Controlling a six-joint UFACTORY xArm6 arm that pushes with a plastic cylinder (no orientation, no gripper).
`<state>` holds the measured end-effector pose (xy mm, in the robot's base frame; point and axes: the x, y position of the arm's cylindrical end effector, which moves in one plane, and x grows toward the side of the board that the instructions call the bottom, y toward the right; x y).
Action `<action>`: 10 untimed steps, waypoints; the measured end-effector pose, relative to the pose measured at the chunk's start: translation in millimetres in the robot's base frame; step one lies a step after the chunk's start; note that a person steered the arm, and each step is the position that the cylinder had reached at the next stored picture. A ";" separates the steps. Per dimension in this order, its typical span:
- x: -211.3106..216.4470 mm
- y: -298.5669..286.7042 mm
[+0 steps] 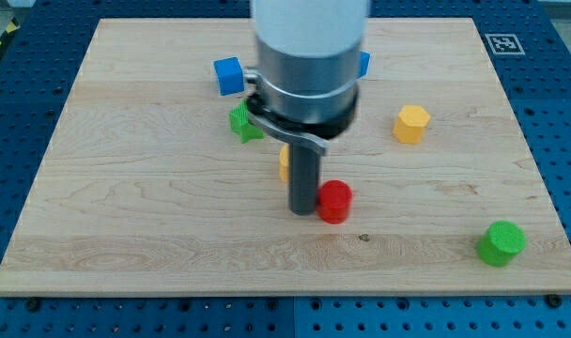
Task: Move the yellow heart in between the green star and the red circle
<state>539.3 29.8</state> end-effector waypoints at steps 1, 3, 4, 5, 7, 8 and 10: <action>0.6 42.9; 11.7 76.2; 15.2 34.6; 12.6 -52.6; -65.5 -77.6; -65.5 -69.4; -59.5 10.9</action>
<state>479.7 40.7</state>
